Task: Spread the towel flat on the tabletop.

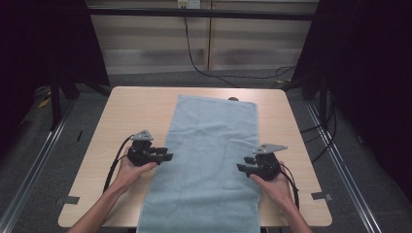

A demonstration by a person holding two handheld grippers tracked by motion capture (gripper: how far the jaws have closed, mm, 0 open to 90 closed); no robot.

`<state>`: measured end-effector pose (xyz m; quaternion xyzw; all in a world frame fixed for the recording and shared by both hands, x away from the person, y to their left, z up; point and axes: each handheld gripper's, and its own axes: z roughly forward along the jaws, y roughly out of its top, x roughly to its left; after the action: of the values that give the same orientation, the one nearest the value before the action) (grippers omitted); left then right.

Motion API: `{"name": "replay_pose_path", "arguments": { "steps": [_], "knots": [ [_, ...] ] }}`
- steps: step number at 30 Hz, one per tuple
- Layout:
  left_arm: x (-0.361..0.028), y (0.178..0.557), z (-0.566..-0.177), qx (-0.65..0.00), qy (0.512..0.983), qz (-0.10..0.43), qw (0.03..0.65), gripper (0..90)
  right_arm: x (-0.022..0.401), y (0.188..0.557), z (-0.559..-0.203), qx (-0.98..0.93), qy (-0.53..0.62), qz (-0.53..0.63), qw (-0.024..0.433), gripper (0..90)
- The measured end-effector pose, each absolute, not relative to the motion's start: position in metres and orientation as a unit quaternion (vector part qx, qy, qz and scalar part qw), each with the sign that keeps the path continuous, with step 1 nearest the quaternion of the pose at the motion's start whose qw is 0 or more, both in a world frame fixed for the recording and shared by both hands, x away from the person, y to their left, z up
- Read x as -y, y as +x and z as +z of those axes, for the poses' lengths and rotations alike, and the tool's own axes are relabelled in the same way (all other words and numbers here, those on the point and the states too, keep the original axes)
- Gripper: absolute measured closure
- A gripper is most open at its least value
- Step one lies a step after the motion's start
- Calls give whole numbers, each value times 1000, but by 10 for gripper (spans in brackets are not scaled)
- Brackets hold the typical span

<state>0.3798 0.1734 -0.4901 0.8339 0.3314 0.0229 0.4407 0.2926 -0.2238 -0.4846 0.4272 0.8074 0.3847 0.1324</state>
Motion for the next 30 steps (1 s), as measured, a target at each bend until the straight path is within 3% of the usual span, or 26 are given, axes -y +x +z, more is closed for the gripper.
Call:
{"name": "replay_pose_path", "arguments": {
  "steps": [1,5,12,19,25,30],
  "knots": [
    [-171,385,-494,-332,833,9,442,696,224,300,-489,-808,430,378,135,606],
    [-166,385,-509,-331,841,44,425,758,228,305,-494,-807,444,363,138,628],
    [-184,362,-505,-316,854,58,408,774,226,313,-501,-804,450,365,134,577],
    [-213,336,-504,-321,852,48,410,779,202,327,-498,-810,435,373,126,591],
    [-222,328,-508,-335,841,45,423,844,192,324,-502,-825,416,359,130,750],
    [-220,317,-508,-325,844,40,425,847,194,310,-502,-829,409,361,125,781]
  ]
}}
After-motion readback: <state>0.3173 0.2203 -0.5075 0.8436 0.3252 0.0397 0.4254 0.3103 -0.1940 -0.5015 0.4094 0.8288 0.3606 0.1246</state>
